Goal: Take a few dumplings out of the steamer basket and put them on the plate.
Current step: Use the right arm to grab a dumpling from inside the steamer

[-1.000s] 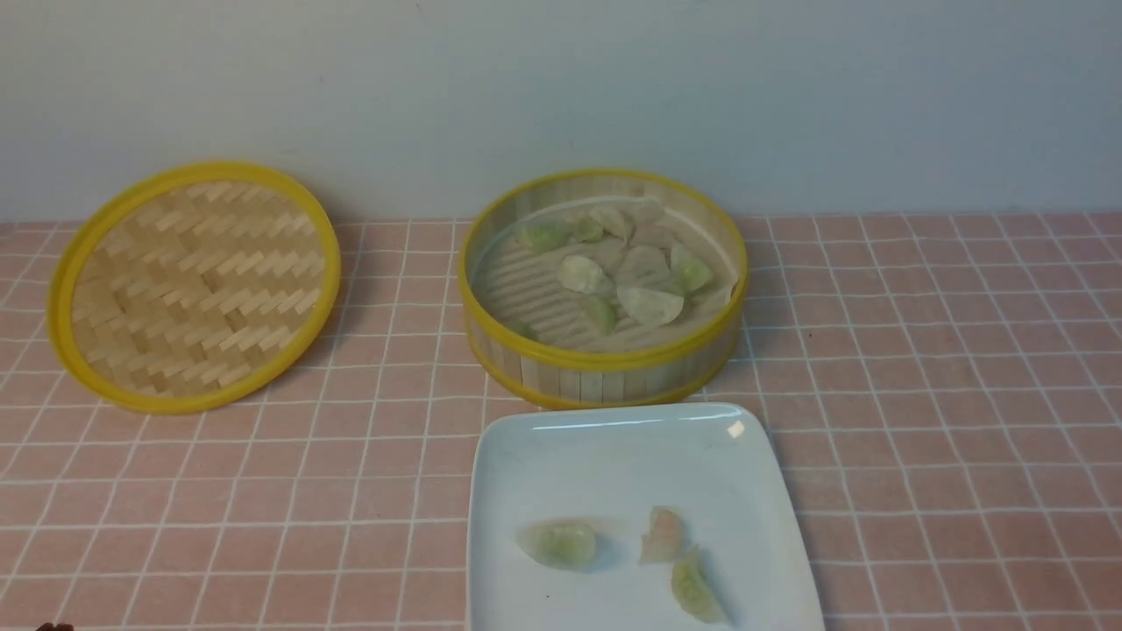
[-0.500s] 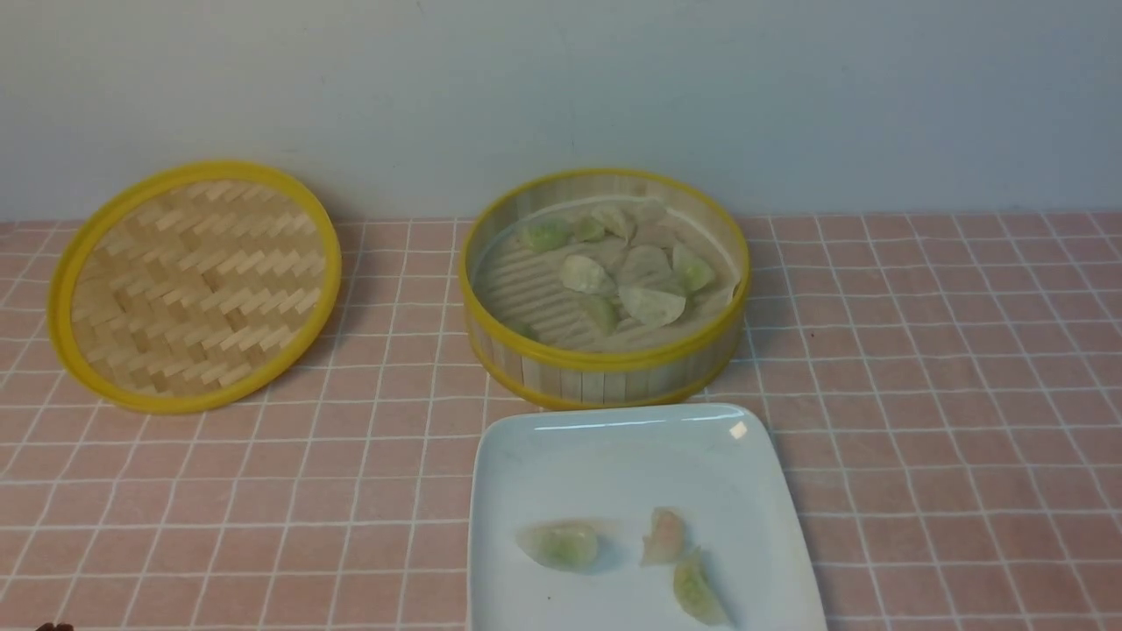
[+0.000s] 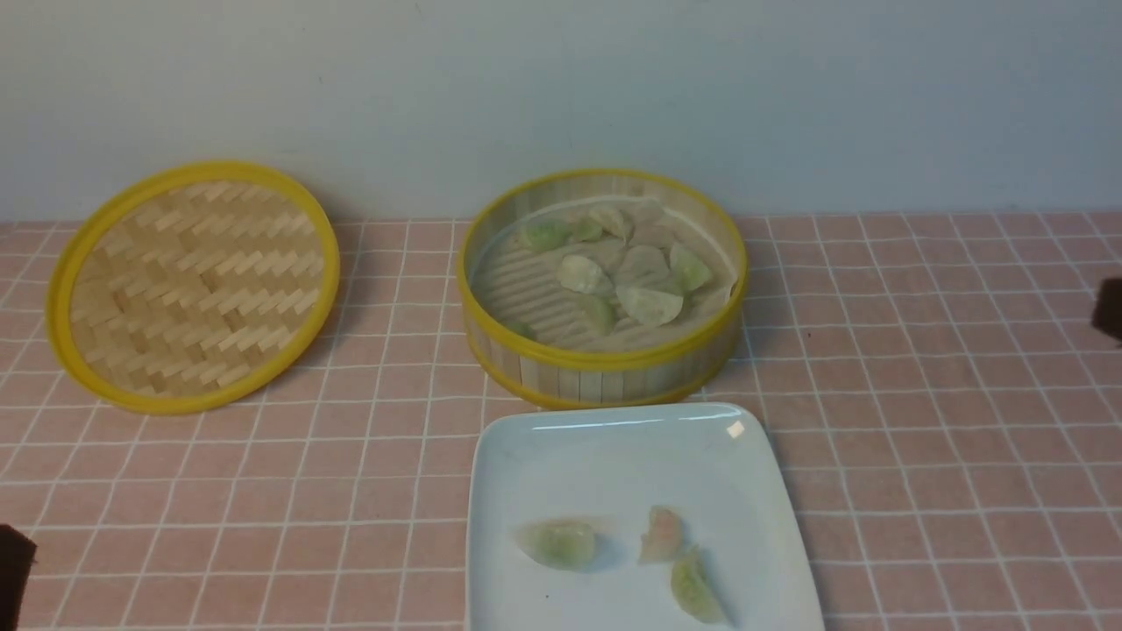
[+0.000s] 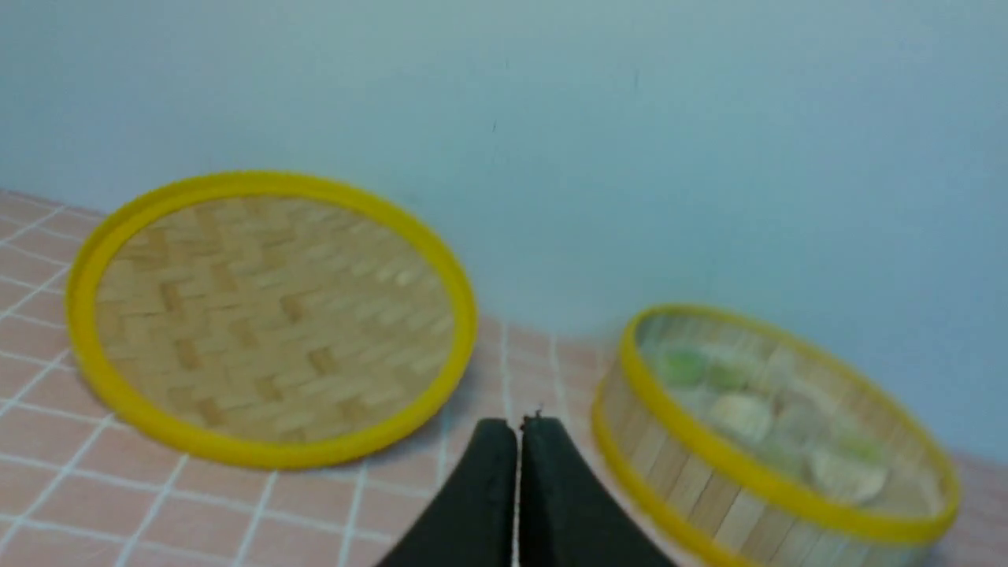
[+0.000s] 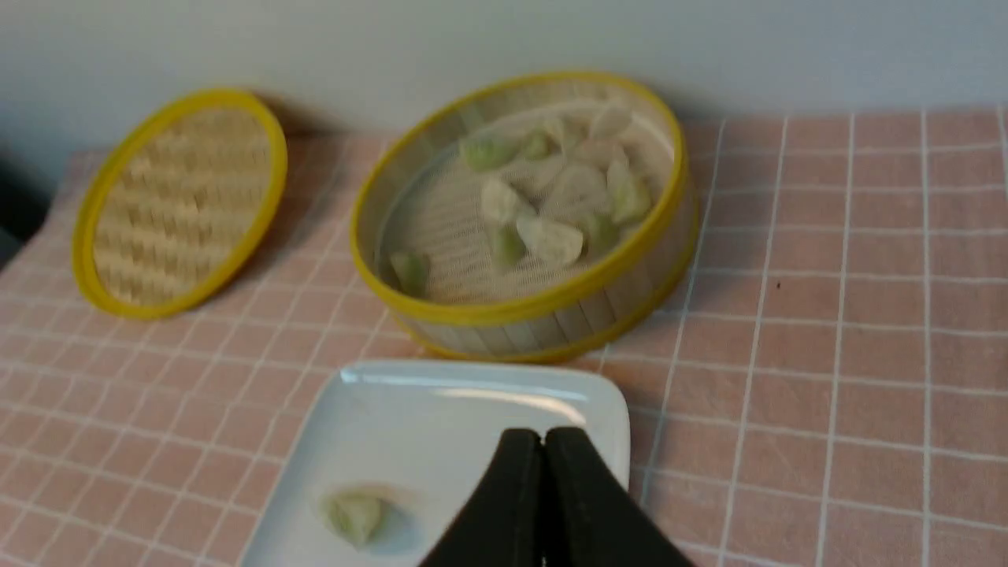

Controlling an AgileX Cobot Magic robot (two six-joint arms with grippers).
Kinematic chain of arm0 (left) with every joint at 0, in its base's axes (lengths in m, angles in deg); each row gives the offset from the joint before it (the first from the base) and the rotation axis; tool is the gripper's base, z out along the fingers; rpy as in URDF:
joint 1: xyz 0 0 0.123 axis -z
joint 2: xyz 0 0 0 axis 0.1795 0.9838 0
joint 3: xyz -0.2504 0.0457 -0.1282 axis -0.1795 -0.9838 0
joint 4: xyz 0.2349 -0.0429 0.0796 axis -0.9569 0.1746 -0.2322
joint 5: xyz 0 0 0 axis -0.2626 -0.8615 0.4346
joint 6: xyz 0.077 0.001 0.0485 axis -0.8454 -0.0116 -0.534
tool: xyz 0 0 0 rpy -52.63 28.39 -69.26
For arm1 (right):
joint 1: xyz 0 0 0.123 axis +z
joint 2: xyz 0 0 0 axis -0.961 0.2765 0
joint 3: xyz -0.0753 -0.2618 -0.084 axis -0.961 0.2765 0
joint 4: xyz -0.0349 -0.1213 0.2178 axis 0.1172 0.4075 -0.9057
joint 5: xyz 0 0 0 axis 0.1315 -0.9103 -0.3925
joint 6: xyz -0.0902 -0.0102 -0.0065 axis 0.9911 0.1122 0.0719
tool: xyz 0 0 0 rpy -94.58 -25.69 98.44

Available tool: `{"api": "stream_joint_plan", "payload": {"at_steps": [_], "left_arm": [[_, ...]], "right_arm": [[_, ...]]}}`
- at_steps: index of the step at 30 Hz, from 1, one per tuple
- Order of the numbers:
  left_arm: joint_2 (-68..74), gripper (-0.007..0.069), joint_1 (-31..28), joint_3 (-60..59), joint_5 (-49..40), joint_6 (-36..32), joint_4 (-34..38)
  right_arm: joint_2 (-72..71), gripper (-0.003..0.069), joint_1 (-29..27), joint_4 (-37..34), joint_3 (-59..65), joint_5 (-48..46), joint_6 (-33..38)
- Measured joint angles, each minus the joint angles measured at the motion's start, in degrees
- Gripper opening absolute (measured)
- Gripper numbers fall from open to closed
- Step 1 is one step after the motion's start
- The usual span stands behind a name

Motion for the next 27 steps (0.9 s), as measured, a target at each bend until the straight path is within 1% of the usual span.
{"api": "stream_joint_plan", "payload": {"at_steps": [3, 4, 5, 6, 7, 9, 11, 14, 16, 17, 18, 20, 21, 22, 24, 25, 27], "left_arm": [[0.0, -0.0006, 0.0, 0.0, 5.2, 1.1, 2.0], [0.0, -0.0006, 0.0, 0.0, 9.0, 1.3, 2.6], [0.0, -0.0006, 0.0, 0.0, 9.6, 1.4, 2.7], [0.0, -0.0006, 0.0, 0.2, 13.0, 2.1, 3.1], [0.0, -0.0006, 0.0, 0.9, 12.9, 2.5, 3.2], [1.6, -0.0006, 0.0, 5.0, 8.8, 3.4, 3.4], [5.4, -0.0006, 0.0, 11.2, 0.9, 3.5, 2.9], [15.5, -0.0006, 0.0, 24.3, -17.0, 2.1, 1.2], [22.9, -0.0006, 0.0, 30.5, -28.7, -0.4, 0.8], [27.9, -0.0006, 0.0, 34.9, -36.2, -2.7, 0.8], [30.3, -0.0006, 0.0, 37.5, -39.9, -3.9, 0.9], [38.6, -0.0006, 0.0, 43.2, -51.0, -8.4, 1.7], [39.3, -0.0006, 0.0, 44.2, -51.9, -8.8, 1.8], [44.4, -0.0006, 0.0, 47.3, -57.5, -11.7, 2.4], [49.5, -0.0006, 0.0, 49.9, -61.4, -14.3, 2.6], [50.8, -0.0006, 0.0, 50.2, -62.0, -14.8, 2.6], [54.1, -0.0006, 0.0, 51.0, -63.0, -15.6, 2.6]], "right_arm": [[9.3, -0.0014, 0.0, 2.2, -6.6, -4.3, 0.1], [13.0, -0.0013, 0.2, 3.1, -9.9, -5.9, 0.2], [14.2, -0.0013, 0.4, 3.5, -10.8, -6.2, 0.2], [17.7, -0.0013, 1.7, 5.0, -13.8, -6.6, -0.1], [20.0, -0.0013, 3.1, 6.5, -15.7, -6.7, -0.5], [24.2, -0.0013, 6.2, 9.7, -19.0, -6.6, -2.3], [27.6, -0.0012, 9.4, 13.4, -22.1, -6.3, -5.0], [35.6, -0.0008, 14.1, 19.1, -28.0, -6.3, -10.0], [39.7, -0.0004, 16.0, 21.6, -31.4, -6.3, -11.2], [42.3, 0.0000, 17.3, 23.5, -34.0, -6.3, -11.6], [44.9, 0.0005, 18.0, 24.7, -35.8, -6.3, -11.8], [50.0, 0.0026, 19.4, 27.2, -40.6, -6.3, -12.0], [50.5, 0.0029, 19.4, 27.2, -41.1, -6.3, -12.0], [55.0, 0.0052, 20.0, 28.2, -44.7, -6.3, -12.1], [59.4, 0.0092, 20.2, 28.3, -49.3, -6.3, -12.2], [60.8, 0.0107, 20.2, 28.4, -50.8, -6.3, -12.2], [65.6, 0.0165, 20.2, 28.5, -55.4, -6.3, -12.2]]}}
